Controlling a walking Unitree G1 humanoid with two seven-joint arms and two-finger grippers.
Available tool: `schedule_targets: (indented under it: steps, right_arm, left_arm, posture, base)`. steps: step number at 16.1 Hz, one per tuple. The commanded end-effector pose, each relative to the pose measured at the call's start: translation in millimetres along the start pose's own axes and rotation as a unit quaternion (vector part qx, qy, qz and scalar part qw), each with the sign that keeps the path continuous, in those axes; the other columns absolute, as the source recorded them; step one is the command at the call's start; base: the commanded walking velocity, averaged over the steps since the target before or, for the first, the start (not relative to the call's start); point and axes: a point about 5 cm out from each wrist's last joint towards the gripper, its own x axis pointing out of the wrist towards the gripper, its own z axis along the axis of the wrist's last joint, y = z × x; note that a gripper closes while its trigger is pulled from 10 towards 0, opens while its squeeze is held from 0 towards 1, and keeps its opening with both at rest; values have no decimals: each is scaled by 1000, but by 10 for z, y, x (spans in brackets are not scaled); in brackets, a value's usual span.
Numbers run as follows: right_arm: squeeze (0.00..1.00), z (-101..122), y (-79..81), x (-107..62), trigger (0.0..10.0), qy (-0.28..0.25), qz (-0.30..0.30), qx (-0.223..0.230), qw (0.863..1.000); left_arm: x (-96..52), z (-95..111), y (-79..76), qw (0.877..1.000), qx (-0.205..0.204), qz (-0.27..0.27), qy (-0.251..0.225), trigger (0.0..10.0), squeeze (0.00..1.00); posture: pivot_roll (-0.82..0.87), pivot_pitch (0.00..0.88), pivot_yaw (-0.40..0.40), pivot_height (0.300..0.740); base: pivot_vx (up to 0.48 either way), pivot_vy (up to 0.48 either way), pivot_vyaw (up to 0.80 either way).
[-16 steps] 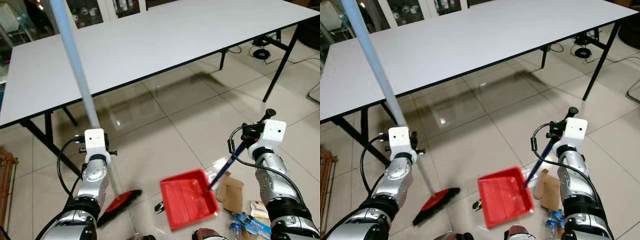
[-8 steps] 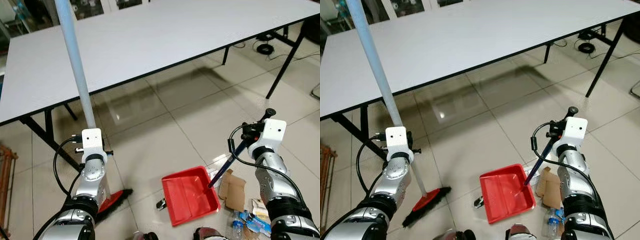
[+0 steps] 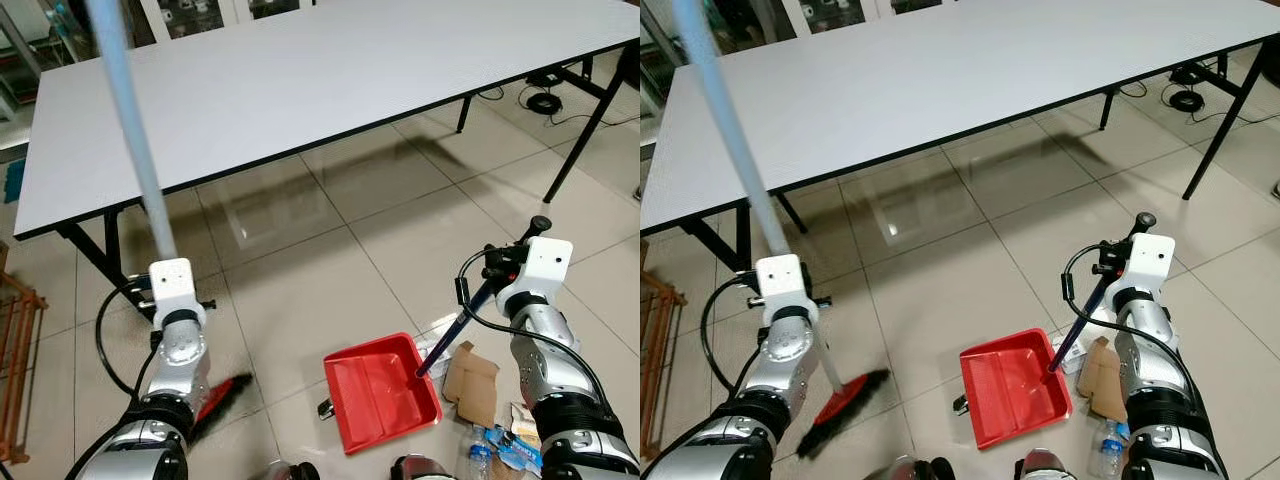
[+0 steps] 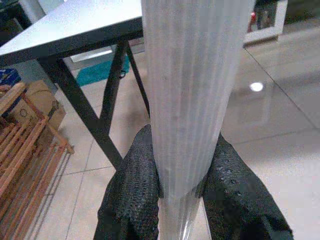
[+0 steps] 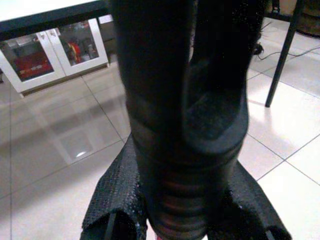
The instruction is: Sweep floor
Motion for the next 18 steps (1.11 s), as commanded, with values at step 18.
schedule_targets:
  steps: [18]
  right_arm:
    - [0, 131, -253, 15, 10000, -22, -59, -70, 996]
  left_arm:
    - [-17, -62, 213, 998, -53, 42, -12, 10000, 0]
  posture:
    - [-263, 123, 145, 740]
  base:
    - [0, 0, 0]
